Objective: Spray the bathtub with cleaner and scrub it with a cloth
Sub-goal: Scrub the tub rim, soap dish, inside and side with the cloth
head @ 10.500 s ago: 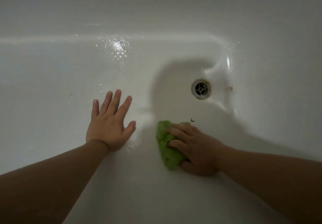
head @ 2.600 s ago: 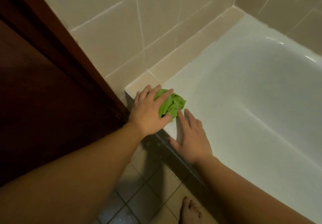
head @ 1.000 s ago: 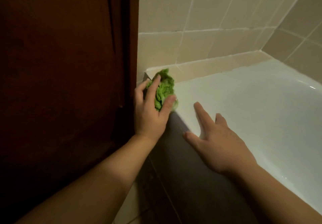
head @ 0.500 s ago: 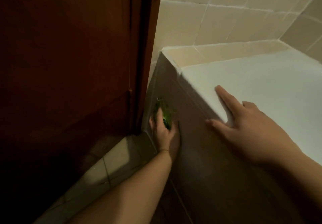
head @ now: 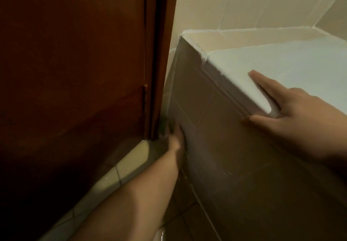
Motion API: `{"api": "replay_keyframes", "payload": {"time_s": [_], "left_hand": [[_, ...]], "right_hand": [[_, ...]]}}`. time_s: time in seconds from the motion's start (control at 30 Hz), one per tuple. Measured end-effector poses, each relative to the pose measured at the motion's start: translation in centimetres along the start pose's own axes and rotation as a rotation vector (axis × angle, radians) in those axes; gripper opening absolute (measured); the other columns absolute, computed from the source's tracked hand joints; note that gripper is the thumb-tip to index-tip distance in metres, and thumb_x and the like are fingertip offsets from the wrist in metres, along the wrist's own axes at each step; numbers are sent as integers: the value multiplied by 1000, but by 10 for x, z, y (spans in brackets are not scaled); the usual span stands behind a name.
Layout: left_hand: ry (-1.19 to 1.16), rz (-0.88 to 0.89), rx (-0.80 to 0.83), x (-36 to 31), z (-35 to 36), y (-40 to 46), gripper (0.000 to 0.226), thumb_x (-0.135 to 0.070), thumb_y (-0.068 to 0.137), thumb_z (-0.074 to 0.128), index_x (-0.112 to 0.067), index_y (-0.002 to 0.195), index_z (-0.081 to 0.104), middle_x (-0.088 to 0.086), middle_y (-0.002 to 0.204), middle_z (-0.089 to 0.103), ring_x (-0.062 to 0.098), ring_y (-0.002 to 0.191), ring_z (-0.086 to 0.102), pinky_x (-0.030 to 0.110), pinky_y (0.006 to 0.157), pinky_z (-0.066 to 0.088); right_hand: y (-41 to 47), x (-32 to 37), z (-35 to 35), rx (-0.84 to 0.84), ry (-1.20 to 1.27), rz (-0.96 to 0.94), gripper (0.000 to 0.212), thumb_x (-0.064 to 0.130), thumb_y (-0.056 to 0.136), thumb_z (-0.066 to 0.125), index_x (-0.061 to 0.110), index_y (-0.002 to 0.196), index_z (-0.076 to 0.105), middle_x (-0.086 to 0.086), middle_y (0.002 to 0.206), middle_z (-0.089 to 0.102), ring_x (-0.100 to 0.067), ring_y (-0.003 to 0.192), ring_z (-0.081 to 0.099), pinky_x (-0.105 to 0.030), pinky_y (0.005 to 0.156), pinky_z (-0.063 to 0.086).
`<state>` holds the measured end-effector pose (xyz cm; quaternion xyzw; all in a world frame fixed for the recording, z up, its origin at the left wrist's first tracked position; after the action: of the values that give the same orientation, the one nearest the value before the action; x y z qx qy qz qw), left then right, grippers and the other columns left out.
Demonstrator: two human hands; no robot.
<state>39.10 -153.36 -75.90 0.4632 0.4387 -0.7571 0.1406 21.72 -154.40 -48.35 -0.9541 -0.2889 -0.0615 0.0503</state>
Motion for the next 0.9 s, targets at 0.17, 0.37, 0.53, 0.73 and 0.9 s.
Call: {"api": "replay_keyframes", "payload": {"time_s": [0.17, 0.37, 0.53, 0.73, 0.9], "left_hand": [[105, 614, -68, -74, 22, -73, 85, -70, 85, 61, -48, 158, 23, -14, 165, 17, 16, 150, 26, 36, 118, 33], [194, 775, -231, -75, 19, -43, 95, -99, 71, 37, -42, 146, 46, -3, 162, 26, 22, 147, 33, 38, 113, 37], [181, 197, -213, 7, 1, 7, 75, -71, 90, 56, -36, 154, 37, 9, 165, 23, 34, 152, 25, 43, 122, 27], [-134, -119, -11, 22, -4, 9, 123, -99, 60, 55, -32, 160, 30, 4, 162, 38, 31, 142, 44, 48, 117, 38], [118, 374, -42, -72, 21, -69, 103, -88, 70, 51, -44, 158, 23, -5, 168, 9, 26, 152, 21, 42, 116, 31]], "right_hand": [[-5, 4, -2, 19, 11, 13, 91, 80, 68, 44, 77, 141, -9, -2, 124, 50, -22, 98, 56, -43, 91, 49], [-5, 1, -1, 13, 1, 9, 92, 86, 65, 40, 79, 137, -15, 5, 126, 48, -18, 99, 56, -41, 92, 50], [-1, -1, 1, -11, -14, 32, 99, 89, 59, 41, 76, 142, -11, 7, 109, 46, -11, 85, 51, -39, 83, 48], [-2, -1, 2, -5, -22, 51, 102, 91, 56, 39, 75, 141, -13, 4, 111, 44, -15, 87, 51, -38, 83, 46], [-10, 5, -3, 51, -14, 73, 99, 86, 62, 40, 73, 143, -16, 5, 118, 43, -16, 93, 54, -34, 83, 46]]}}
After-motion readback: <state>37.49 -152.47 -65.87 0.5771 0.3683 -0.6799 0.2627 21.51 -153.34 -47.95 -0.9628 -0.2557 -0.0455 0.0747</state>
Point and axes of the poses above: each hand's wrist, its own y-axis towards the middle knuckle, its own z-axis out of the palm, x = y × z, the point moved 2 cm from there along y, towards the middle knuckle
